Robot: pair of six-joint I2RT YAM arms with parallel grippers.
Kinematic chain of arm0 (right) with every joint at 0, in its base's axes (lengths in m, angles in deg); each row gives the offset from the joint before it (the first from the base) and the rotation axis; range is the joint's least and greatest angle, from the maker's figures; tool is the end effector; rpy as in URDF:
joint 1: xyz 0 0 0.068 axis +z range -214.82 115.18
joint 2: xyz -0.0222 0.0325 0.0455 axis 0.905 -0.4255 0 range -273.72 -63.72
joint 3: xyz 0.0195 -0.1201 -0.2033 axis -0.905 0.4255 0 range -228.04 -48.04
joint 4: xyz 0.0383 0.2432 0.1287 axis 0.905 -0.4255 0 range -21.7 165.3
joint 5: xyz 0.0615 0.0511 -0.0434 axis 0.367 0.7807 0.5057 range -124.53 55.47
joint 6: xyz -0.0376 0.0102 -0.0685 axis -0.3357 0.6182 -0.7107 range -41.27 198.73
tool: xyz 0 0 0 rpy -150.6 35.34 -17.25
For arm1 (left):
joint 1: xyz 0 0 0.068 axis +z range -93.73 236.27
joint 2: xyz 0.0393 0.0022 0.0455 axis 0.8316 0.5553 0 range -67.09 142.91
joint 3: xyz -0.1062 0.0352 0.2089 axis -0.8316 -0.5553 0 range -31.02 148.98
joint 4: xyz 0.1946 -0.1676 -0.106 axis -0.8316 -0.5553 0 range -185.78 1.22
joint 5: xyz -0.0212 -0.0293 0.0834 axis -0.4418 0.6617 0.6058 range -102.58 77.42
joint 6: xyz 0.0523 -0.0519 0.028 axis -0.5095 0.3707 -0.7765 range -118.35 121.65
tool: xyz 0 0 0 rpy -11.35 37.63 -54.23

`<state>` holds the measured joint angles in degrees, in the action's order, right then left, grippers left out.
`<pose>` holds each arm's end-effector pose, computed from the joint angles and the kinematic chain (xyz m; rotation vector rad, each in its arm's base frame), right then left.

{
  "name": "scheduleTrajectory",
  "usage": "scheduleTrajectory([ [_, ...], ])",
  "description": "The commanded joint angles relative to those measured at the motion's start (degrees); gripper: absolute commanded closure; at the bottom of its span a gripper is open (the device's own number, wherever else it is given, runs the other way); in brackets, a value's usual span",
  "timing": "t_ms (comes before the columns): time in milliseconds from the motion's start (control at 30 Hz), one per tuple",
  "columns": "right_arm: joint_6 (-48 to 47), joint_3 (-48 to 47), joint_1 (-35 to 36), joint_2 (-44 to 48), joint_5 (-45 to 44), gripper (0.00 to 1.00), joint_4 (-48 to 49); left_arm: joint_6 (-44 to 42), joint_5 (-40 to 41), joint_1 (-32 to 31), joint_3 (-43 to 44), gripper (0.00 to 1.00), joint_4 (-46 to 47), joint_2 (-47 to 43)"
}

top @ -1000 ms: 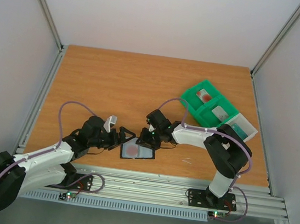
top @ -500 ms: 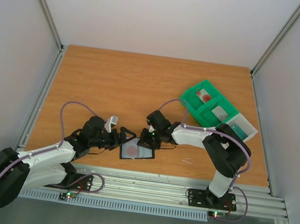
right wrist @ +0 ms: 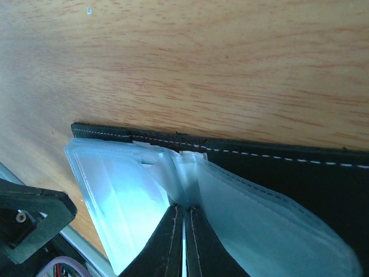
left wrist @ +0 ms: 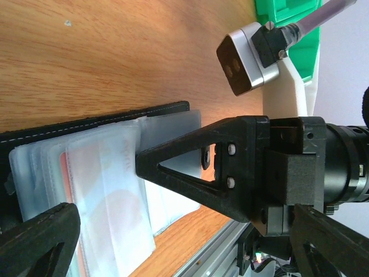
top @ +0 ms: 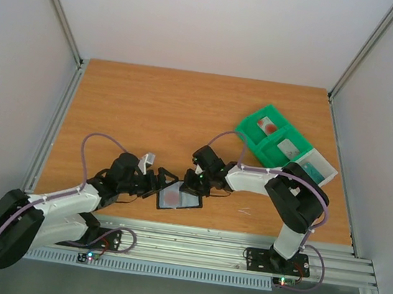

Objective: Take the credit cards out of the card holder

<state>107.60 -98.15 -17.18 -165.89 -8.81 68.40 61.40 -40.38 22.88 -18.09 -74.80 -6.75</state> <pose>0.2114 0.2755 0.0495 -0.6369 2.7560 0.9914 0.1840 -0.1591 0.0843 -0.2398 2.4485 -1.3678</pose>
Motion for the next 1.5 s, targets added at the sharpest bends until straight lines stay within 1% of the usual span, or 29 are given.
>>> scheduleTrajectory([
  [0, 1.6, 2.1, 0.9, -2.1, -0.2, 0.95, 1.3, -1.2, 0.7, 0.3, -0.8, 0.01, 4.1, 1.1],
  [167, 2.6, 2.9, 0.8, -2.8, 0.9, 0.97, 3.6, -1.4, 0.7, 0.3, -0.8, 0.00, 4.5, 1.9],
  [800, 3.4, 3.7, 0.8, -2.9, 0.9, 0.97, 4.5, -2.4, 1.8, 0.3, -1.1, 0.01, 4.2, 3.5],
  [1233, 5.0, 5.2, 0.9, -3.2, 1.6, 0.97, 6.7, 1.3, -1.5, 0.3, -1.2, 0.01, 14.2, 9.8],
  [1467, 6.3, 6.6, 0.8, -2.4, 1.9, 0.96, 11.3, 4.3, -3.9, 0.3, -1.2, 0.01, 19.4, 12.0],
])
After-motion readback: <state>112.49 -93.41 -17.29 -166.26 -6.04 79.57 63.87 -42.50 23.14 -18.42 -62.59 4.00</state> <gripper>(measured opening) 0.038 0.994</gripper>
